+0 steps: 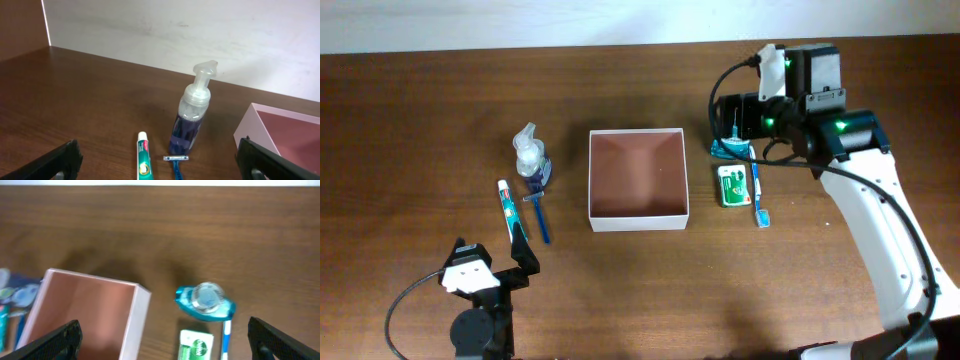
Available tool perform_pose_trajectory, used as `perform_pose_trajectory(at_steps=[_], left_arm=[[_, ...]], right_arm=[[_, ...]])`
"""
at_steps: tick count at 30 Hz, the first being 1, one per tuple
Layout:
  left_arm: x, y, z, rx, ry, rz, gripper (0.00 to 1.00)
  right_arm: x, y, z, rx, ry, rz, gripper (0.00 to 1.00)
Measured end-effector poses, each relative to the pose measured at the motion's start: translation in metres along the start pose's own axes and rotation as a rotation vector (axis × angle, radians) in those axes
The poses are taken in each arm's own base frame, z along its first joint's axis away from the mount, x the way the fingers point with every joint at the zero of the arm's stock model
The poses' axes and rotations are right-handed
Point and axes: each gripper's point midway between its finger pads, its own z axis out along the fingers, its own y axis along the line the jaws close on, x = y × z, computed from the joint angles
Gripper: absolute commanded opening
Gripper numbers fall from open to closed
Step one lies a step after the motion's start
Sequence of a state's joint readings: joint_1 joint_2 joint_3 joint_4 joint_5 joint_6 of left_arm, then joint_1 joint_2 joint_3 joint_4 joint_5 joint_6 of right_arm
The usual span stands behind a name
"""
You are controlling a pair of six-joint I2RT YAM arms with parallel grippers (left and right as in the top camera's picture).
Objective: Pack container
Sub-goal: 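Reach the right gripper to the teal Listerine bottle and grasp its cap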
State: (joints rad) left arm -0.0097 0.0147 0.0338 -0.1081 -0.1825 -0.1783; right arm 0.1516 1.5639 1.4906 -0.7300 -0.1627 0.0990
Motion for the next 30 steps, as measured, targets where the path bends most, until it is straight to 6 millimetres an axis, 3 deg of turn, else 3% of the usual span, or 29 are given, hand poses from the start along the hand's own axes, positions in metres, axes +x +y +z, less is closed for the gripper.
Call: perform_pose_trajectory(at_steps=[4, 11, 15, 21, 26, 28, 30], left_arm=[[0.000, 0.000, 0.000, 0.000, 0.000, 0.000, 0.99], [0.000, 0.000, 0.000, 0.000, 0.000, 0.000, 0.99], [0.000, 0.000, 0.000, 0.000, 0.000, 0.000, 0.99], [0.000, 0.000, 0.000, 0.000, 0.000, 0.000, 0.99], [0.000, 0.000, 0.000, 0.000, 0.000, 0.000, 0.99], [0.000, 0.000, 0.000, 0.000, 0.000, 0.000, 0.99], [0.000, 0.000, 0.000, 0.000, 0.000, 0.000, 0.99]], right_arm=[[0.000, -0.015, 0.005, 0.084, 0.000, 0.009, 0.98], [0.004, -0.032, 0.027, 0.157, 0.029, 0.015, 0.77], [0.013, -0.039, 0.046, 0.180, 0.066, 0.037, 0.71], [0.032, -0.047, 0.073, 0.202, 0.136, 0.082, 0.66], [0.039, -0.049, 0.083, 0.207, 0.159, 0.099, 0.63], [0.036, -0.049, 0.084, 0.206, 0.148, 0.099, 0.56], [0.034, -0.050, 0.084, 0.207, 0.138, 0.101, 0.39]])
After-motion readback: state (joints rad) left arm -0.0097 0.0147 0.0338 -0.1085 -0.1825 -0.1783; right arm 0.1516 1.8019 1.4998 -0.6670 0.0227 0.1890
